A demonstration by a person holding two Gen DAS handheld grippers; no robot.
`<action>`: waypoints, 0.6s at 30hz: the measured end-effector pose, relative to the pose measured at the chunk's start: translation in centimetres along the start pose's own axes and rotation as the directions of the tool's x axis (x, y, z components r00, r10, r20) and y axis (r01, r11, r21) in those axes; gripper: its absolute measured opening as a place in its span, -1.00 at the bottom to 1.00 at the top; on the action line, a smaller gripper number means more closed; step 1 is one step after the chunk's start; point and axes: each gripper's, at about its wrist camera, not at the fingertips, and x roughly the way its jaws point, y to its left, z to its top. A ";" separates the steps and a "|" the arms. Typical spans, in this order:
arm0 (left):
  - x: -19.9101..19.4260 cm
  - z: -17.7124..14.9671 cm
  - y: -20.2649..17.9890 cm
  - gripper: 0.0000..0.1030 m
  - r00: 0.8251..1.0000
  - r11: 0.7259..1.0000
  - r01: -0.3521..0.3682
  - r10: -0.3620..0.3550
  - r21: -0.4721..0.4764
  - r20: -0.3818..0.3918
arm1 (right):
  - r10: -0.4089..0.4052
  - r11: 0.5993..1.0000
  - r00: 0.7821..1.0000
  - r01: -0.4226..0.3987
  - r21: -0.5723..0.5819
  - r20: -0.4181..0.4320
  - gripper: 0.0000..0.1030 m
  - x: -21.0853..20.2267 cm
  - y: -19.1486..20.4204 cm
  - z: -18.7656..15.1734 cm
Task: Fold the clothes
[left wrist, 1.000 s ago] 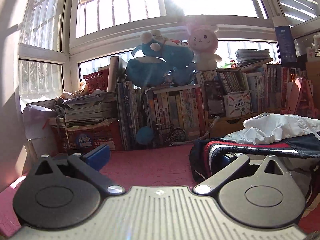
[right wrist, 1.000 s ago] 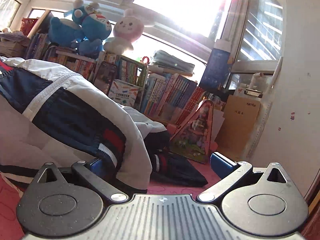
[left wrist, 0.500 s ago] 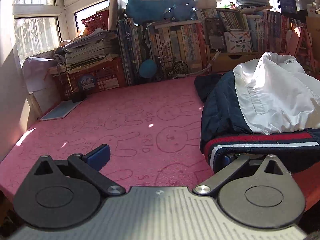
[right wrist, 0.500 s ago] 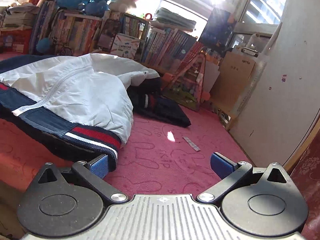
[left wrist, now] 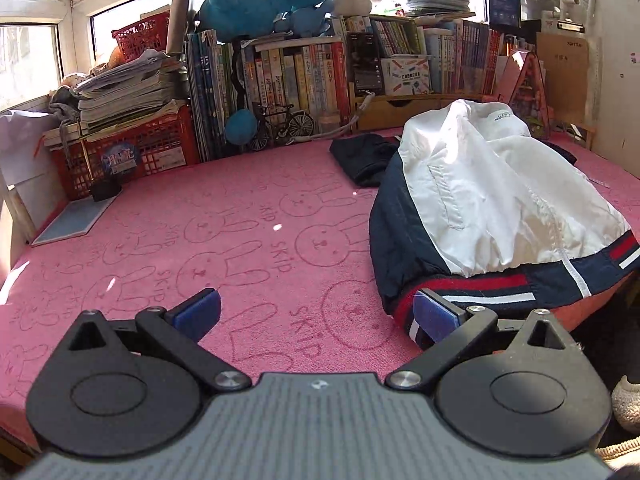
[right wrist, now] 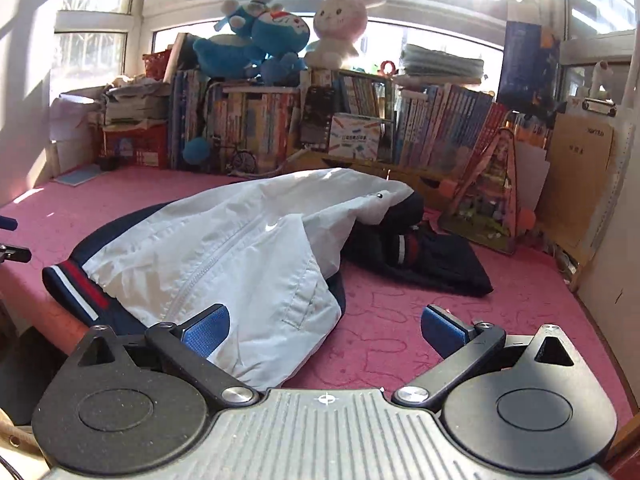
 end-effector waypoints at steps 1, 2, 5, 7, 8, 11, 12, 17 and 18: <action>0.3 1.2 0.5 1.00 0.999 1.000 -0.008 0.009 -0.020 0.030 | -0.010 1.000 1.000 0.010 0.025 0.007 1.00 1.8 -0.4 1.0; 0.8 2.4 1.0 1.00 0.998 0.999 -0.014 0.017 -0.042 0.058 | -0.012 0.999 1.000 0.012 0.046 0.007 1.00 4.1 -0.7 2.0; 4.2 5.8 1.3 1.00 0.997 0.993 0.012 -0.003 -0.114 0.081 | 0.019 0.989 0.999 -0.013 0.144 -0.042 1.00 12.2 -1.5 4.2; 7.0 7.5 0.4 1.00 0.996 0.993 0.014 -0.003 -0.115 0.090 | 0.049 0.979 0.993 -0.026 0.203 -0.110 0.95 17.4 -1.5 4.8; 8.4 8.1 -0.2 1.00 0.996 0.994 0.007 0.002 -0.108 0.089 | 0.046 0.977 0.988 -0.013 0.214 -0.150 0.73 19.5 -1.2 4.8; 12.6 10.1 -1.9 1.00 0.996 0.995 -0.043 0.050 -0.089 0.076 | 0.065 0.976 0.965 -0.009 0.216 -0.255 -0.60 22.1 -0.4 3.7; 14.0 10.7 -2.2 1.00 0.996 0.995 -0.051 0.057 -0.081 0.074 | 0.057 0.979 0.961 0.000 0.204 -0.271 -0.60 21.8 -0.4 3.0; 21.7 13.2 -3.8 1.00 0.999 0.999 -0.038 0.038 -0.020 0.035 | -0.081 0.993 0.952 0.103 0.062 -0.295 -0.54 17.9 -1.1 -0.5; 23.3 13.4 -4.4 1.00 0.998 0.999 -0.053 0.053 -0.001 0.022 | -0.095 0.991 0.950 0.117 0.057 -0.296 -0.46 17.2 -1.4 -1.1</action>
